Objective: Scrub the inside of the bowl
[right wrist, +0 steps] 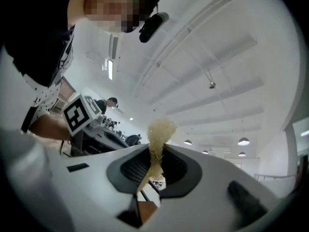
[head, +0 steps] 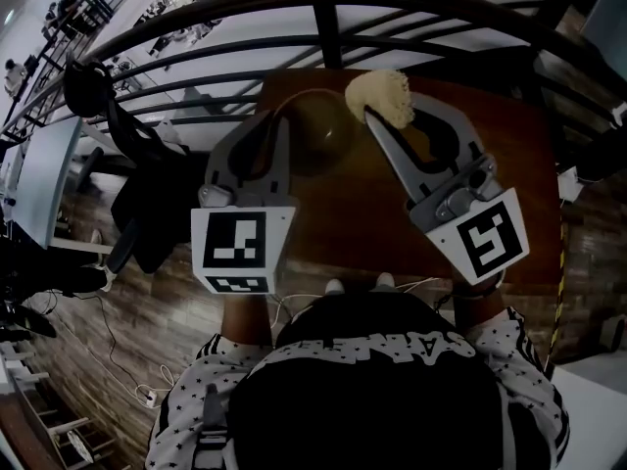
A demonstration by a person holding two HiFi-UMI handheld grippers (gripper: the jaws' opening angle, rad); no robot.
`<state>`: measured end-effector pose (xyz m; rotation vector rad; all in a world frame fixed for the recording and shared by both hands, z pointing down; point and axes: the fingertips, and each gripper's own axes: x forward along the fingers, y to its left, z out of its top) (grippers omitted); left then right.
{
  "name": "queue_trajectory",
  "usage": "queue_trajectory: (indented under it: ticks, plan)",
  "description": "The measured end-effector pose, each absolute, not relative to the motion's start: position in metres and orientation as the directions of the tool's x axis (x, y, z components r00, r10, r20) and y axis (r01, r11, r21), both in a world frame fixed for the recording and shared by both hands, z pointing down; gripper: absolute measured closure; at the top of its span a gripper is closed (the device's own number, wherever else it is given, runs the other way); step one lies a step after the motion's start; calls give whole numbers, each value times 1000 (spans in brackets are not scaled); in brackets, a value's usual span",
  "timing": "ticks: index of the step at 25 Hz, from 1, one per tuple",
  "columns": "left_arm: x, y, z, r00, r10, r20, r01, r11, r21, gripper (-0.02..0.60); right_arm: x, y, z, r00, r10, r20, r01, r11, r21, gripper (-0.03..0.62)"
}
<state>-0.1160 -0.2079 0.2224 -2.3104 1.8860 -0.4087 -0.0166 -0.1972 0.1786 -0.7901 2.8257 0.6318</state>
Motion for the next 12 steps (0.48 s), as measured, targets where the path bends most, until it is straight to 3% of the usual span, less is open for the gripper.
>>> queue_trajectory:
  ticks: [7,12]
  plan:
    - [-110,-183,198,262,-959,106,-921,-281,-271,558,-13,-206,174,-893,-405,-198,-448,747,491,531]
    - [-101,-171,190,340,-932,125,-884,-362,-295,558,-14,-205,166,-933,-293,-208,-356,832,426,531]
